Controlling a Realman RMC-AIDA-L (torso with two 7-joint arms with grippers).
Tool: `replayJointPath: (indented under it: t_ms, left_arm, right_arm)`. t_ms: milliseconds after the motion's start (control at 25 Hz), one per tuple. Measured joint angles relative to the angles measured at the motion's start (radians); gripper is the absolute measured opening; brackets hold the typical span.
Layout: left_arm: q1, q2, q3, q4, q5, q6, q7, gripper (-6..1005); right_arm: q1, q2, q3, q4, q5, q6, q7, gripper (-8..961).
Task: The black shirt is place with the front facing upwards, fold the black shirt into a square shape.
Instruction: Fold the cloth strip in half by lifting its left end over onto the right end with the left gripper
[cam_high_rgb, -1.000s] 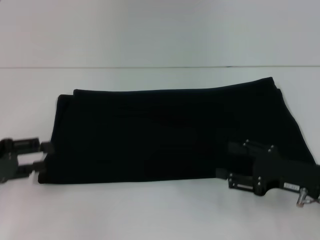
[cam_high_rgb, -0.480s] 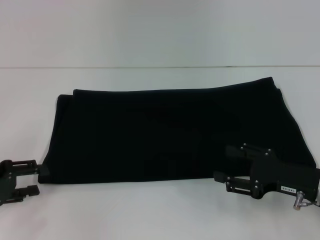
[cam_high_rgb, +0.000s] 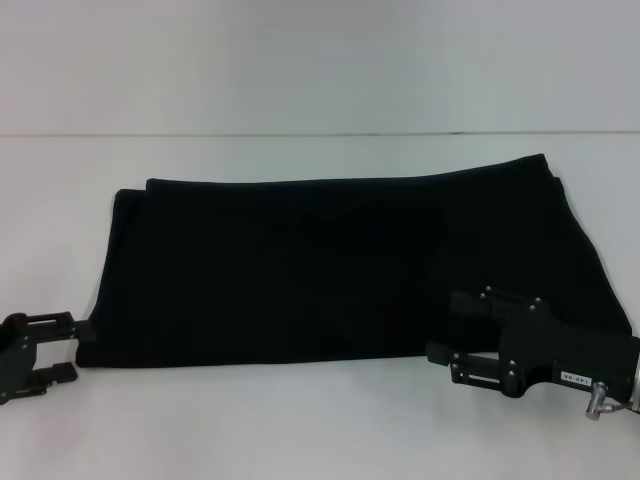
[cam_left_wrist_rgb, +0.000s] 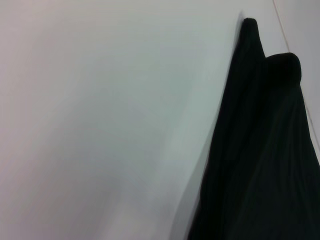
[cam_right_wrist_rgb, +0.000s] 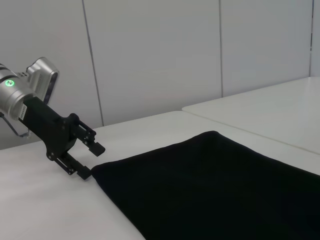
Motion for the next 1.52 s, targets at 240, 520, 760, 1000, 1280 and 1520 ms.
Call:
replayJointPath:
  t_ms: [240,520,760,1000,1280,1520]
  left_arm:
    - [-0.022,-0.011,0.001,-0.008,0.004,-0.016,0.000,681]
    - [-0.058,-0.013,0.018,-0.047,0.007,-0.033,0.000,682]
    - [-0.066,-0.009,0.021,-0.045,0.007,-0.044,-0.006,677]
    - [-0.078,-0.011,0.057,-0.018,0.009,-0.048,0.008,582]
    - [-0.083,-0.015,0.077,-0.011,0.009,-0.063,-0.010,281]
    - [-0.086,-0.014,0.076,-0.013,0.009,-0.065,-0.015,82]
  right_arm:
    - [-0.001,0.000,0.000,0.002,0.000,-0.004,0.002,799]
    - [-0.002,0.000,0.000,0.011,-0.001,-0.012,0.002,799]
    - [-0.003,0.000,-0.007,0.013,-0.002,-0.014,0.002,799]
    - [-0.004,0.000,-0.011,0.015,-0.002,-0.016,0.003,798]
    - [-0.005,0.000,-0.011,0.015,-0.001,-0.020,0.003,798]
    - [-0.009,-0.001,-0.011,0.015,-0.002,-0.021,0.003,798]
